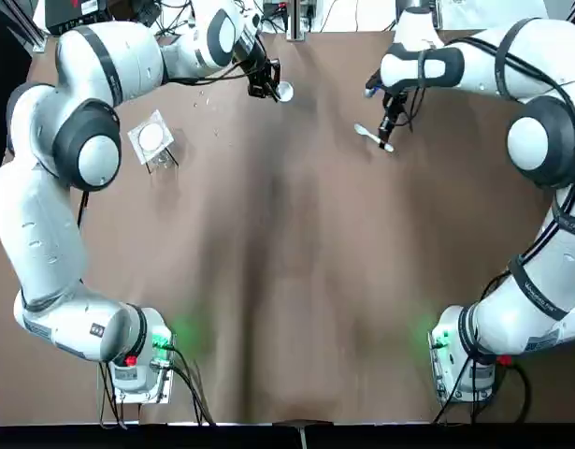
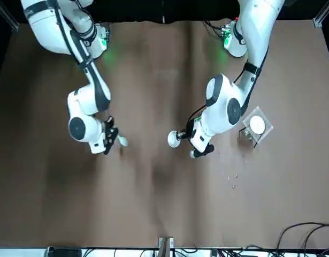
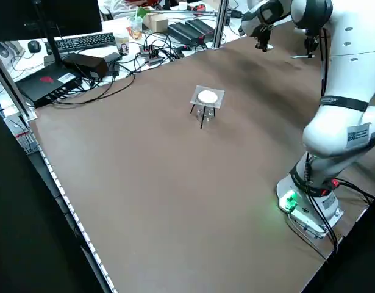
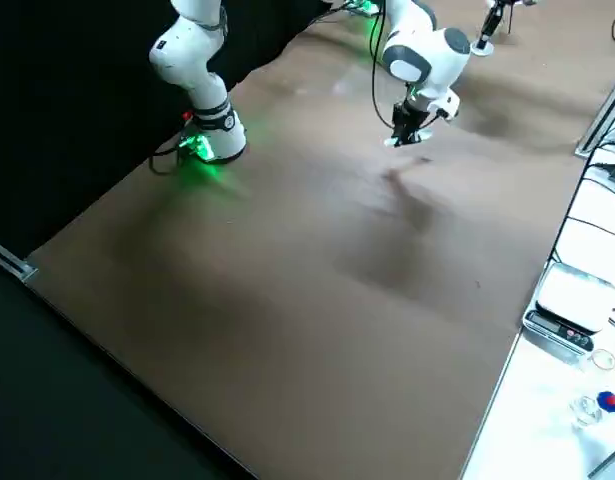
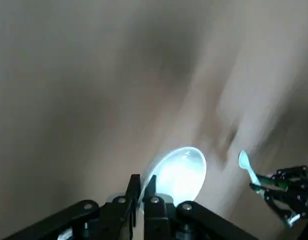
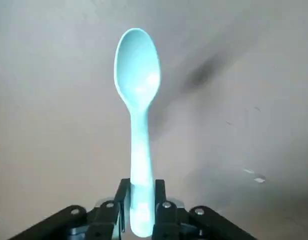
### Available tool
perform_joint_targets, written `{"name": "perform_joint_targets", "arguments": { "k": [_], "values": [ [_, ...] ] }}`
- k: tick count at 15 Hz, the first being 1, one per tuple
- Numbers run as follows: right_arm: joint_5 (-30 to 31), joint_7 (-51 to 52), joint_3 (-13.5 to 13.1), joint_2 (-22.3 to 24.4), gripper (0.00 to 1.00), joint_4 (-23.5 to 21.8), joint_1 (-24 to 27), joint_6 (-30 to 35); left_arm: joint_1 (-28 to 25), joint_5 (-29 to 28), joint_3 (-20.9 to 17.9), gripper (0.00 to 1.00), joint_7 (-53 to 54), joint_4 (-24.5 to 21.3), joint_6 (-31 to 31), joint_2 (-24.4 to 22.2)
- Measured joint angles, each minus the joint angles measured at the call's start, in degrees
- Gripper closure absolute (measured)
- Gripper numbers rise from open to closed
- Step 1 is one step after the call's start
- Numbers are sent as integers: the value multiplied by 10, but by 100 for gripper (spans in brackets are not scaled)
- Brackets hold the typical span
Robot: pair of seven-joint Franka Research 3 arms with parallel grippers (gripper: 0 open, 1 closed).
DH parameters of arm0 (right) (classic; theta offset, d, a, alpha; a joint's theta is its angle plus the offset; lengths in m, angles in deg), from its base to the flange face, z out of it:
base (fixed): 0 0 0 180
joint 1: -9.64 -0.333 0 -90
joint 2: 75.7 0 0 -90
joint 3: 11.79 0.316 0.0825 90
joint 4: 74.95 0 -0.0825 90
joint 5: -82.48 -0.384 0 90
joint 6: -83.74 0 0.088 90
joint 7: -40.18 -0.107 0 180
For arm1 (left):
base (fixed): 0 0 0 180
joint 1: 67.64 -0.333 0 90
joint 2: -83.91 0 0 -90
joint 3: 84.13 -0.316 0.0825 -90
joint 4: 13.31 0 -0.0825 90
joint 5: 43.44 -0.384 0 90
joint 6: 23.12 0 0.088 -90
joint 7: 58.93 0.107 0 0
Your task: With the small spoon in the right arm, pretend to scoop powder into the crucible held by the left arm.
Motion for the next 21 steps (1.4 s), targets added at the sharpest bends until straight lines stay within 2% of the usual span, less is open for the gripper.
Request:
{"name": "perform_joint_targets", "arguments": {
  "k": [5,9,13,17,21],
  "values": [
    [-20,-146,0,0,77,28,-74,0,-4,0,-3,93,0,0,-6,10],
    [-68,-254,0,-3,77,41,-122,0,-4,0,-6,93,0,0,-6,10],
    [-136,-284,0,-31,77,51,-131,1,-4,0,-8,93,0,0,-6,10],
    [-145,-346,0,-65,77,71,-142,10,-4,0,-9,93,0,0,-6,11],
    [-145,-362,-2,-84,77,84,-150,29,-4,0,-9,93,0,0,-6,11]
  ]
}}
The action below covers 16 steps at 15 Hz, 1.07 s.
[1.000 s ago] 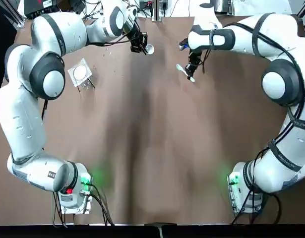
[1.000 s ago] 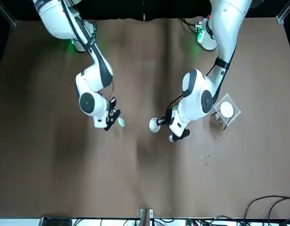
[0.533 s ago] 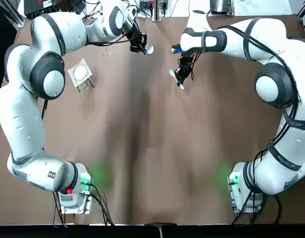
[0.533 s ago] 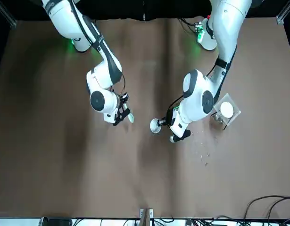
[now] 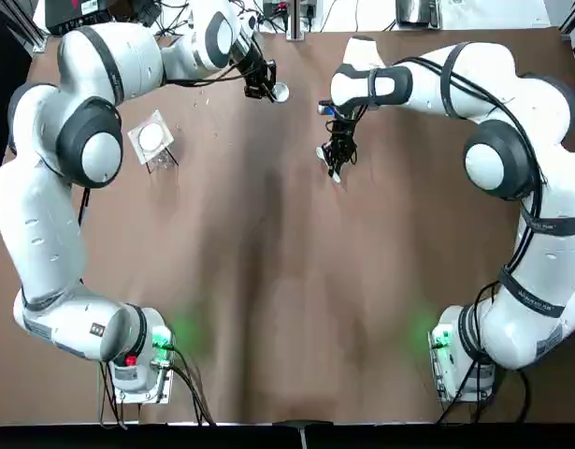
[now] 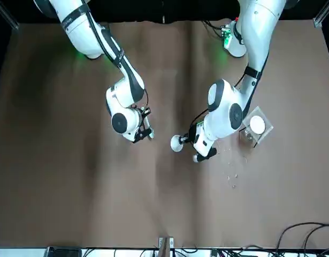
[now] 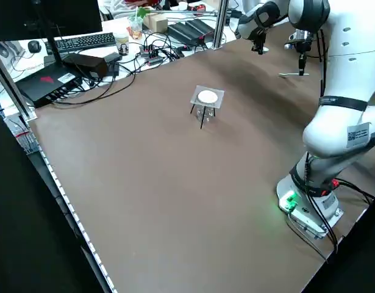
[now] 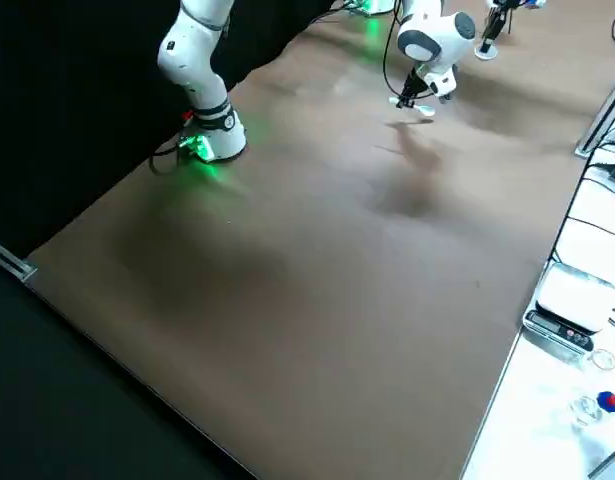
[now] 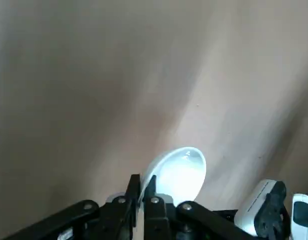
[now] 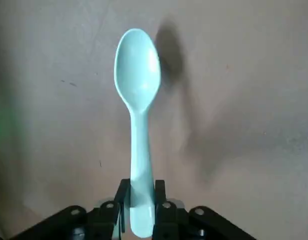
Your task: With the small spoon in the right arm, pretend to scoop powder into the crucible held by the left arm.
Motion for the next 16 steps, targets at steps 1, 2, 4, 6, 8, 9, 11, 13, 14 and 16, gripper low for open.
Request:
{"name": "perform_joint_targets", "arguments": {
  "k": [1,2,4,6,8,9,11,13,14,16],
  "values": [
    [2,0,-2,-2,77,2,0,0,0,0,0,93,0,0,0,0],
    [7,0,-5,-3,77,6,0,0,0,0,0,93,0,0,0,0],
    [30,-5,-15,-3,77,14,0,0,-1,0,-1,93,0,0,0,0],
    [53,-17,-22,-3,77,25,0,0,-4,0,-1,93,1,0,0,0],
    [71,-32,-25,-3,77,45,0,0,-7,0,-1,93,1,0,0,0],
    [86,-37,-25,-3,77,56,0,3,-7,0,-1,93,1,0,0,0],
    [104,-43,-25,0,77,73,0,5,-6,0,-1,93,2,0,0,0],
    [104,-45,-25,16,77,90,0,22,-5,0,-1,93,2,0,0,1],
    [103,-45,-24,24,77,100,0,43,-3,0,-1,93,2,-1,0,1],
    [95,-56,-21,35,77,126,-1,92,1,0,-1,93,2,-1,0,4]
  ]
}}
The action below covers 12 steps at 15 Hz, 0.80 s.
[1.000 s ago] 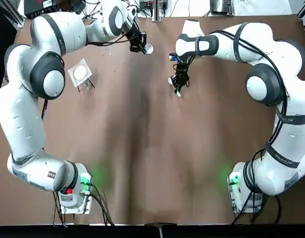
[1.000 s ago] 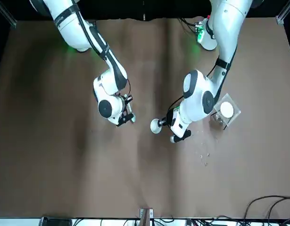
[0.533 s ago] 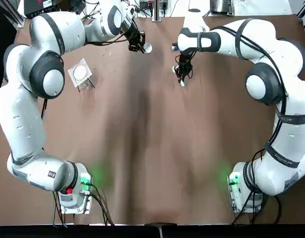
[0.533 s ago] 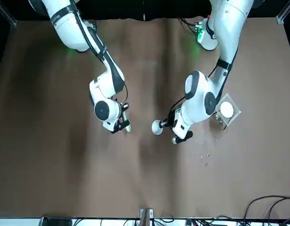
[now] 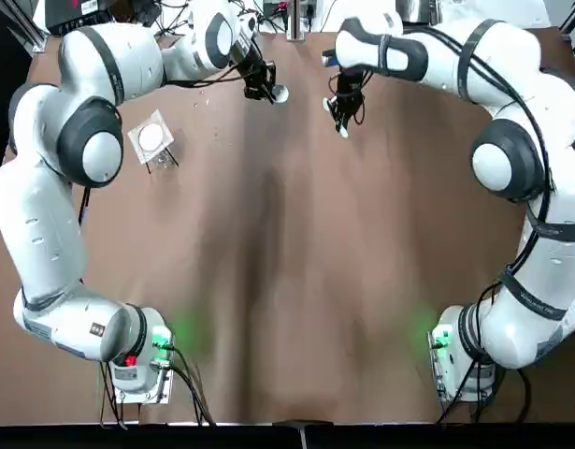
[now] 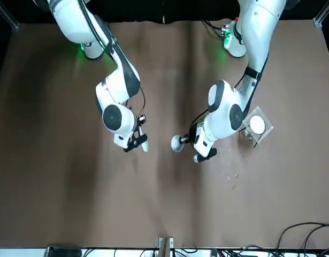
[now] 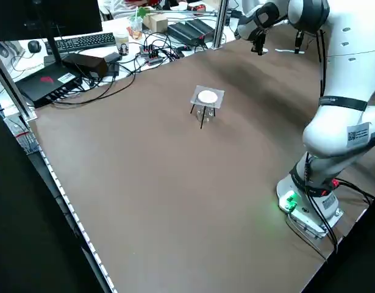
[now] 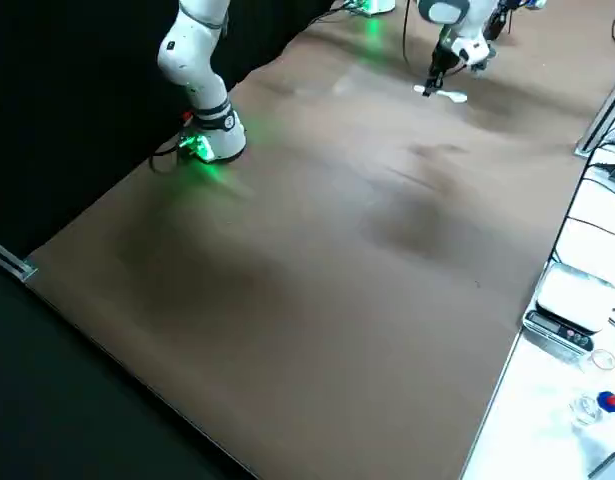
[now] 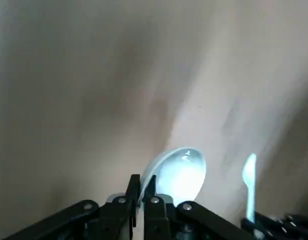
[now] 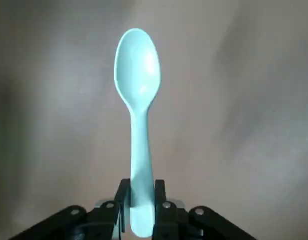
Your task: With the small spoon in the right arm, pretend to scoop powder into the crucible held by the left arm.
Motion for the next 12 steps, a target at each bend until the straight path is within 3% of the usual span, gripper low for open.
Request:
{"name": "perform_joint_targets", "arguments": {
  "k": [4,8,12],
  "values": [
    [-32,-40,6,8,77,56,-9,55,11,0,1,93,-10,0,0,5],
    [-54,-86,7,7,77,74,-38,54,24,0,1,93,-21,0,0,5],
    [-115,-94,6,7,77,78,-44,54,24,0,1,93,-21,5,-2,5]
  ]
}}
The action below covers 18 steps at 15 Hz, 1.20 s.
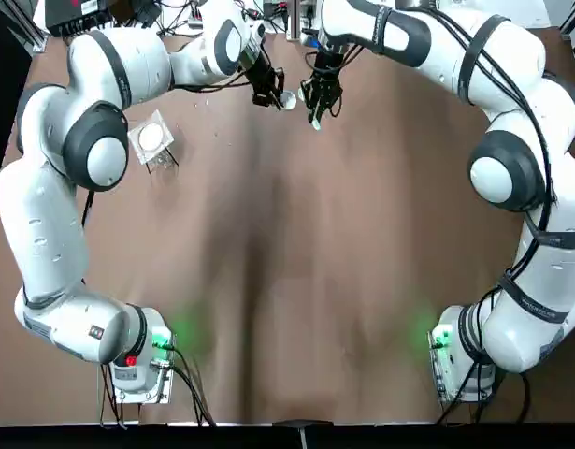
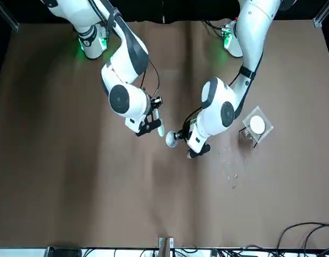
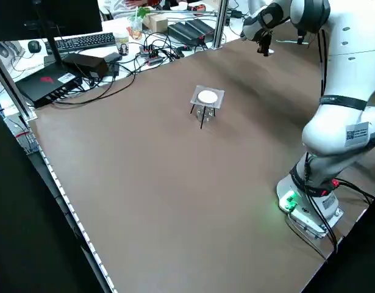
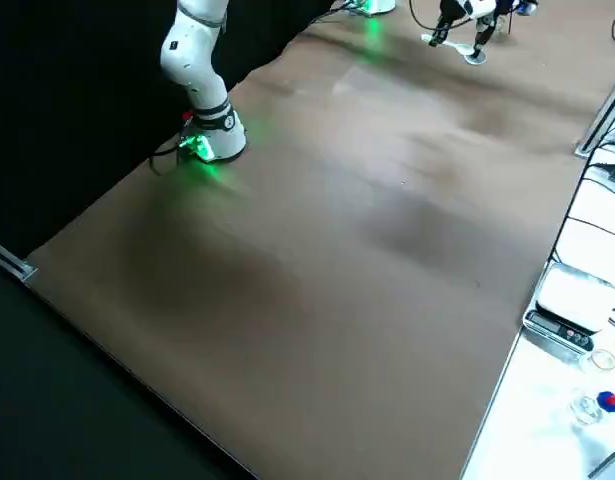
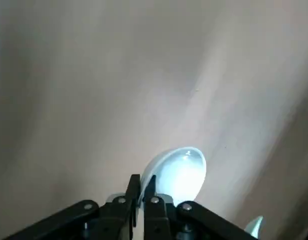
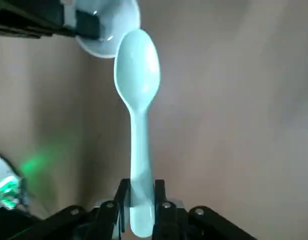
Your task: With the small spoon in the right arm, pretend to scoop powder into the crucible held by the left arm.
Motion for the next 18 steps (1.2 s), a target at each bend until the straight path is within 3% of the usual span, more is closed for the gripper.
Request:
{"name": "perform_joint_targets", "arguments": {
  "k": [4,7,11,18],
  "values": [
    [-78,-27,-2,-2,77,0,0,-1,0,0,0,93,-1,3,0,0],
    [-89,-51,-3,-4,77,0,0,-10,0,0,0,93,-1,3,0,0],
    [-132,-108,-2,-17,77,0,-3,-70,0,0,0,93,-2,5,0,0],
    [-175,-133,-2,-27,77,0,-5,-75,0,0,0,93,-15,7,0,0]
  ]
}}
